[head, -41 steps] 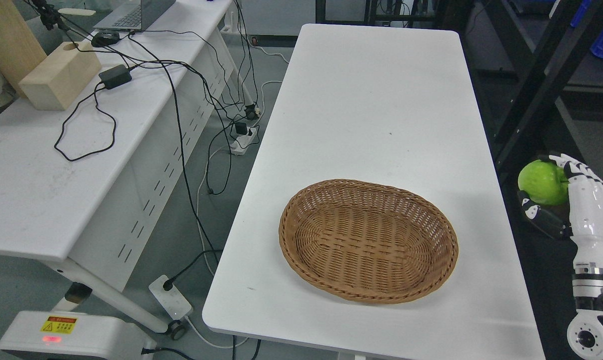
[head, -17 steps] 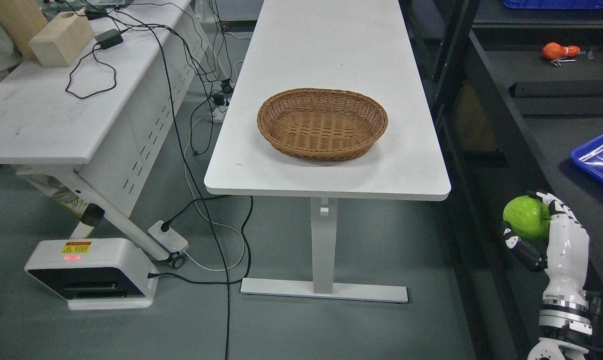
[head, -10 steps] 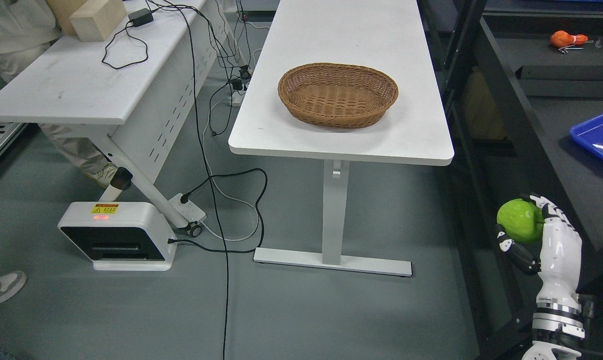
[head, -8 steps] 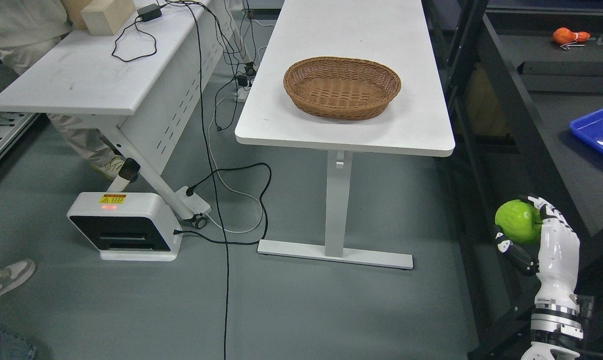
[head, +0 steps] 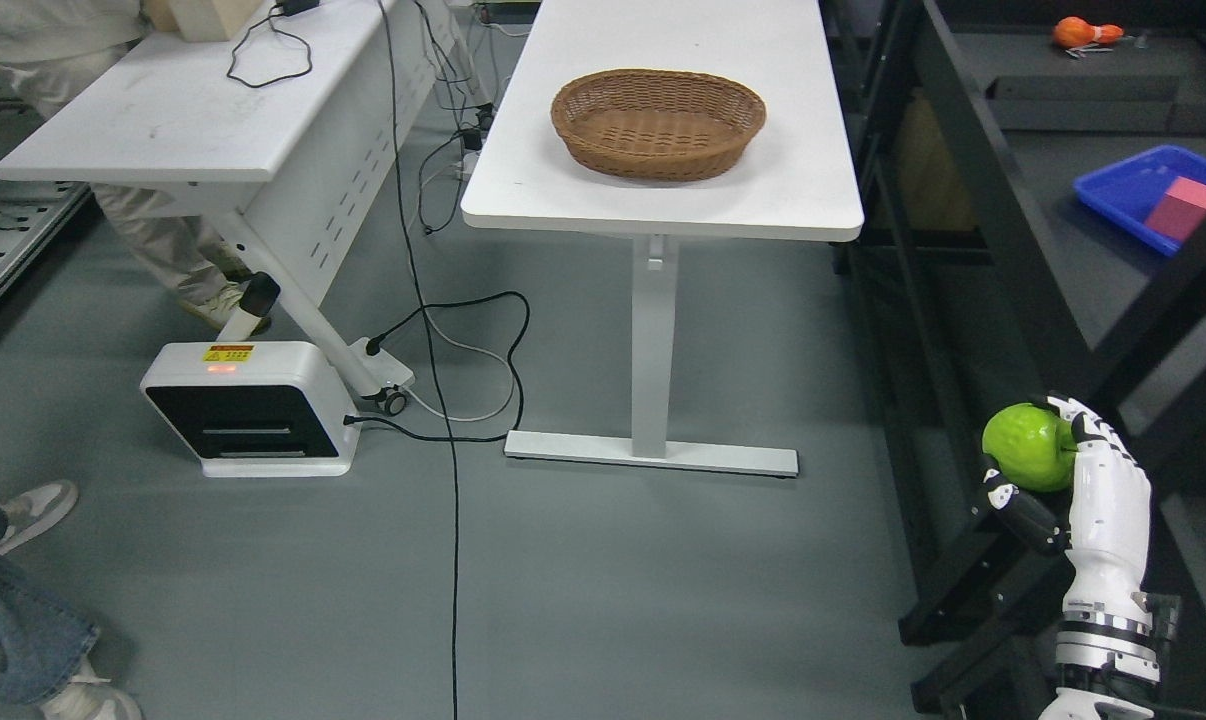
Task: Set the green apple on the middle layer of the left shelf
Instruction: 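Hold the green apple in the right hand while turning toward the shelf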
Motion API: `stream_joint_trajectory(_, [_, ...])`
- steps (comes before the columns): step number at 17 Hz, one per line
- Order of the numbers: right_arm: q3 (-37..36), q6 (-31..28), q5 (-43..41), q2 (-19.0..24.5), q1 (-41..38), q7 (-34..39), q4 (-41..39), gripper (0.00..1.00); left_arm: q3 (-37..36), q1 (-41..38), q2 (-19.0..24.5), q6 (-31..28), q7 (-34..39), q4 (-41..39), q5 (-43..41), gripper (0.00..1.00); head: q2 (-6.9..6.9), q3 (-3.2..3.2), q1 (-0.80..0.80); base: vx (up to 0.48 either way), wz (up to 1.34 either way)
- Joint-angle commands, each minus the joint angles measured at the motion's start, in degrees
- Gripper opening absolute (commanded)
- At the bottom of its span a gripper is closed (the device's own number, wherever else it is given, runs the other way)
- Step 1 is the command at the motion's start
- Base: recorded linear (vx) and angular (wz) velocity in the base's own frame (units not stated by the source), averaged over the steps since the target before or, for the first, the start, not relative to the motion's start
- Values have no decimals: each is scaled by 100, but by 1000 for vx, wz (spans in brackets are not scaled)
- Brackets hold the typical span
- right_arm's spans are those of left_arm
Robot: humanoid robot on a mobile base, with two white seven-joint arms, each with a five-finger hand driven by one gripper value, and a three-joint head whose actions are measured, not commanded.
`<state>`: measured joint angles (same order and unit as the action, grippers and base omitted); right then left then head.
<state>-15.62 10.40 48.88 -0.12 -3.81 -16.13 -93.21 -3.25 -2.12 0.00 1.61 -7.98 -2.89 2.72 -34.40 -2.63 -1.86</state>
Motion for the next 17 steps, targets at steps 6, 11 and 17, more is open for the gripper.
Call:
stream_joint_trajectory(6, [42, 23, -2, -88, -33, -39, -4, 0, 0, 1, 100, -12, -2, -1, 0, 100, 0, 0, 0, -240, -629])
stream_joint_trajectory(11, [51, 23, -2, -88, -24, -39, -4, 0, 0, 1, 100, -12, -2, 8, 0, 100, 0, 0, 0, -135, -942])
stream_joint_trajectory(17, [51, 23, -2, -88, -33, -57, -4, 0, 0, 1, 100, -21, -2, -1, 0, 100, 0, 0, 0, 15, -769])
